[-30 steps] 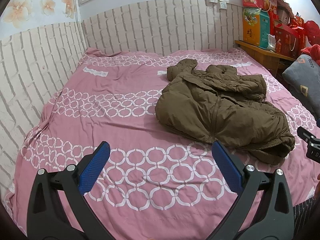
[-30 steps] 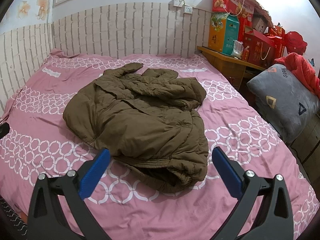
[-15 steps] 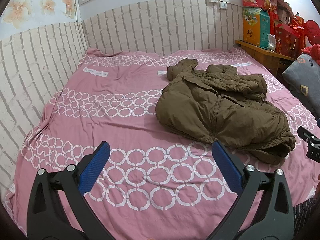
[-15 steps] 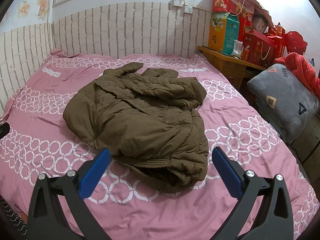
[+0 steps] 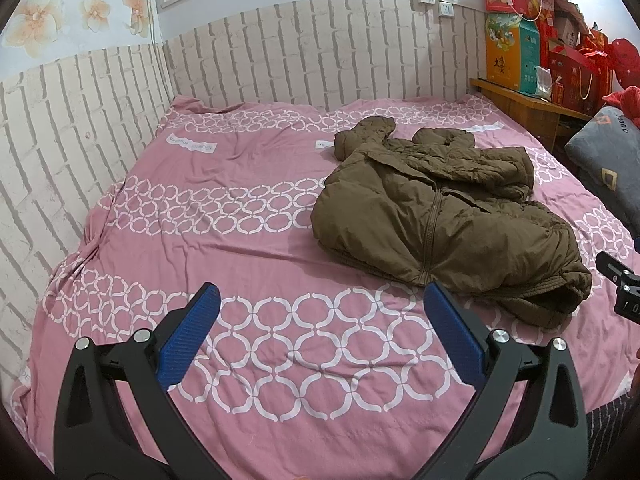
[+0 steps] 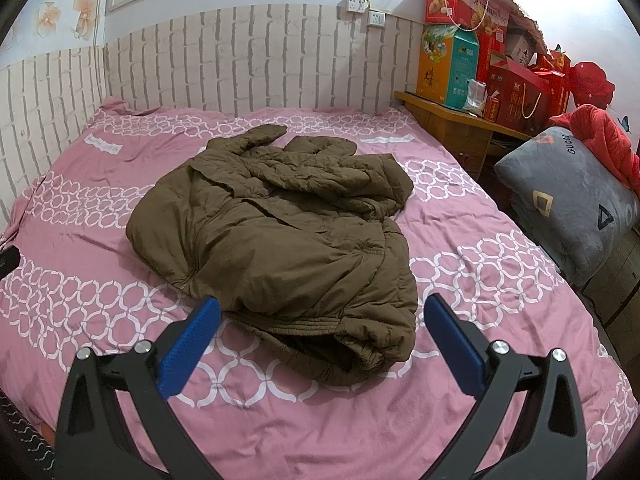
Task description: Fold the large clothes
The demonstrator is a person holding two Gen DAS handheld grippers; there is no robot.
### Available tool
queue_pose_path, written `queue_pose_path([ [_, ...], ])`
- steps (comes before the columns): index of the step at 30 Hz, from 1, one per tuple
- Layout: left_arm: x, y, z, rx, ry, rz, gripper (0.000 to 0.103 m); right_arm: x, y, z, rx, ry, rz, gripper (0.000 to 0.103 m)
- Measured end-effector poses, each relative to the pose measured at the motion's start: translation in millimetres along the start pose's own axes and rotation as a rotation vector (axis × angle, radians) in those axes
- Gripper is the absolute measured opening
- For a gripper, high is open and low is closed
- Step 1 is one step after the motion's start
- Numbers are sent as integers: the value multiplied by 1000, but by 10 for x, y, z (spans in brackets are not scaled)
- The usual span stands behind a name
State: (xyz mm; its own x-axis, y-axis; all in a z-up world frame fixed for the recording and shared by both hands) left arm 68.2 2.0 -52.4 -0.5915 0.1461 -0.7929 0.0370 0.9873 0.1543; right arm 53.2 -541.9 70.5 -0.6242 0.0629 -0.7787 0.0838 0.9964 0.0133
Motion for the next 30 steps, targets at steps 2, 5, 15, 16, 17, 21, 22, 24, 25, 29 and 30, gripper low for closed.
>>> queue_pose_path([
  [2, 0, 1, 5, 0, 1, -1, 100, -3, 6, 4, 0, 1, 0, 102],
  [5, 1, 1, 2, -1, 3, -1, 100, -1, -3, 4, 0, 1, 1, 102],
  [15, 5, 6, 13, -2, 2, 1, 100, 0, 1, 6, 1, 2, -1, 102],
  [16, 6, 11, 16, -1, 3, 1, 100, 4, -5, 7, 1, 2, 0, 102],
  [17, 6, 10, 16, -2, 3, 2, 100, 4, -4, 6, 1, 2, 0, 102],
  [21, 4, 13, 18, -2, 2, 2, 100, -2, 3, 7, 0, 2, -2, 102],
  [22, 5, 15, 21, -2, 2, 2, 100, 1, 0, 8, 0, 2, -2, 102],
  [24, 7, 12, 18, -2, 4, 2, 100, 1, -9, 6, 0, 2, -1, 102],
  [25, 8, 17, 22, -3, 4, 3, 100, 0, -5, 8, 0, 2, 0, 102],
  [29, 8, 6, 19, 0, 6, 3, 100, 3, 0, 10, -1, 3, -1, 102],
  [30, 7, 1, 13, -2, 5, 4, 100, 10, -4, 9, -2, 3, -3, 102],
])
Point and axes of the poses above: each gripper's, at about its wrist camera, not at the fingertips, and z roughly the way its jaws point, y to its left, x to its underside, the point moved 8 cm from there along z, roughly the way its jaws point, and after that the axes turned 3 degrees about -x, right-handed, at the moved point
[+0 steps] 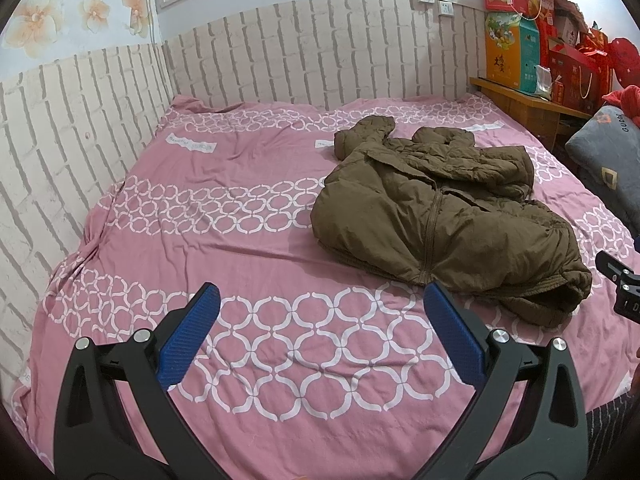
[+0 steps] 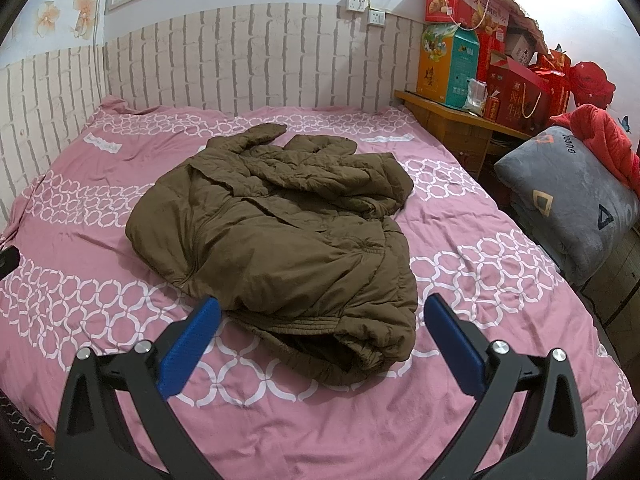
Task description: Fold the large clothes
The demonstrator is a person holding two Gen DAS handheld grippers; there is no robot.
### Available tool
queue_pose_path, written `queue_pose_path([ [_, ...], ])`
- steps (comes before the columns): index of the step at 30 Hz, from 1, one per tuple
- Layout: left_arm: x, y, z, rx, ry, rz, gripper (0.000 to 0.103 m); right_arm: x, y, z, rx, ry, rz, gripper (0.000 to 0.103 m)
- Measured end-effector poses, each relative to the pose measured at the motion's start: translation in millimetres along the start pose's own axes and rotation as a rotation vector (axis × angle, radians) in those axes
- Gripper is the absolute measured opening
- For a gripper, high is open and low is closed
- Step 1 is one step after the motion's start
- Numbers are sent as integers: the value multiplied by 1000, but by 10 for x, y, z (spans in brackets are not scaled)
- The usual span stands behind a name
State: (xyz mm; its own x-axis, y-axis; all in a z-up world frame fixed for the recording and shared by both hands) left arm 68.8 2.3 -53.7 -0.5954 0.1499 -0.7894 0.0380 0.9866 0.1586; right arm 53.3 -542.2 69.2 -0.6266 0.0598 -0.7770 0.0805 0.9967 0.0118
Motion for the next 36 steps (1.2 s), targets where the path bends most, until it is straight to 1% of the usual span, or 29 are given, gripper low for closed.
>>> queue_pose_path([
  [15, 50, -52, 61, -10, 28, 24, 100, 22, 29, 18, -11, 10, -3, 102],
  [24, 66, -69, 119, 10, 56, 29, 100, 9, 48, 23, -16, 16, -5, 102],
  [29, 73, -86, 187, 33, 96, 24, 100, -17, 31, 43, -19, 25, 4, 102],
  [33, 80, -107, 247, 94, 136, 1, 100, -76, -46, 81, 15, 41, -6, 102],
  [34, 65, -102, 251, 98, 134, -5, 100, -112, -65, 98, 33, 49, -19, 102],
  [36, -4, -86, 238, 97, 104, -12, 100, -187, -93, 115, 47, 49, -31, 102],
])
Point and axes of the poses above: each gripper's, at about its wrist camera, not at the fingertips, and z roughly the way its jaws point, y to its left, x to its underside, the point moved 8 cm from there along z, roughly the way its jaws point, and after that the axes turned 3 degrees about -x, right-handed, at the moved point
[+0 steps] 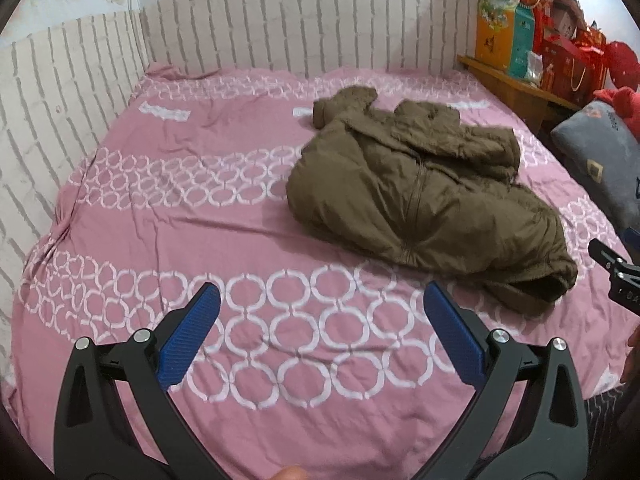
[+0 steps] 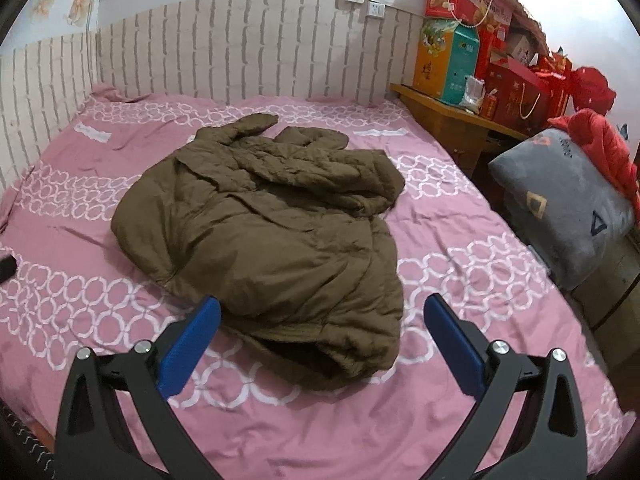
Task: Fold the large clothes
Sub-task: 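Move both tools down toward the hem of the brown jacket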
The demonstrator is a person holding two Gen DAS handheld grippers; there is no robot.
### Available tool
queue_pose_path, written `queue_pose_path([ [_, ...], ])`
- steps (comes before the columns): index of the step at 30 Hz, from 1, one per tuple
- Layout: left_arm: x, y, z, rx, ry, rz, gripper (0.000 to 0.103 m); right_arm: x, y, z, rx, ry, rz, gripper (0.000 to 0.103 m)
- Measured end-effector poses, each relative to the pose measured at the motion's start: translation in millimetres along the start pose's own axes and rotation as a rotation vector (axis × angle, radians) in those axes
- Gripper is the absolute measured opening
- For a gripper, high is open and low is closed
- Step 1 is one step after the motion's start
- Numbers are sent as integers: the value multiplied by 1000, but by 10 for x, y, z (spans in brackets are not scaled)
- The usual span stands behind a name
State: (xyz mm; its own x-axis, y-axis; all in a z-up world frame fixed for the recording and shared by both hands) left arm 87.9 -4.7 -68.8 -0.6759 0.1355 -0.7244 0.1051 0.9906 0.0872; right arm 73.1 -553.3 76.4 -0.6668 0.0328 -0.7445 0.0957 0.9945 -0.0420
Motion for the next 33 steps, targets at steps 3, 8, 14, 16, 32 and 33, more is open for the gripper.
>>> queue_pose_path([
  [3, -152, 39, -5, 8, -23, -18, 100, -182, -26, 29, 13, -4, -17, 102],
  [8, -465, 44, 210, -10, -4, 73, 100, -615, -79, 192, 11, -36, -32, 102],
  [14, -707, 217, 659, -48, 13, 102, 100, -340, -272, 699, 23, 39, 33, 102],
  [16, -754, 328, 866, -75, 29, 88, 100, -178, -336, 819, 29, 78, 44, 101],
  [32, -953, 45, 2489, 58, 146, 276, 100, 158, -624, 1217, 64, 192, 144, 102],
  [33, -950, 27, 2581, 72, 157, 275, 100, 178, -636, 1254, 61, 201, 151, 102],
])
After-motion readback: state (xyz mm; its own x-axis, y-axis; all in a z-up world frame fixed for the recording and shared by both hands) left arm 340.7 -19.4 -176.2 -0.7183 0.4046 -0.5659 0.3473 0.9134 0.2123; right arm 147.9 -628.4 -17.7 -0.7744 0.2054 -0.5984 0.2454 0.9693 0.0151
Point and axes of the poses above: each gripper's, at about its wrist camera, not at the fingertips, and z roughly the way its jaws point, y to its left, x to its underside, the point moved 8 cm from there along z, roughly the way its jaws point, and after that the axes turned 3 degrees about -x, right-handed, at the moved point
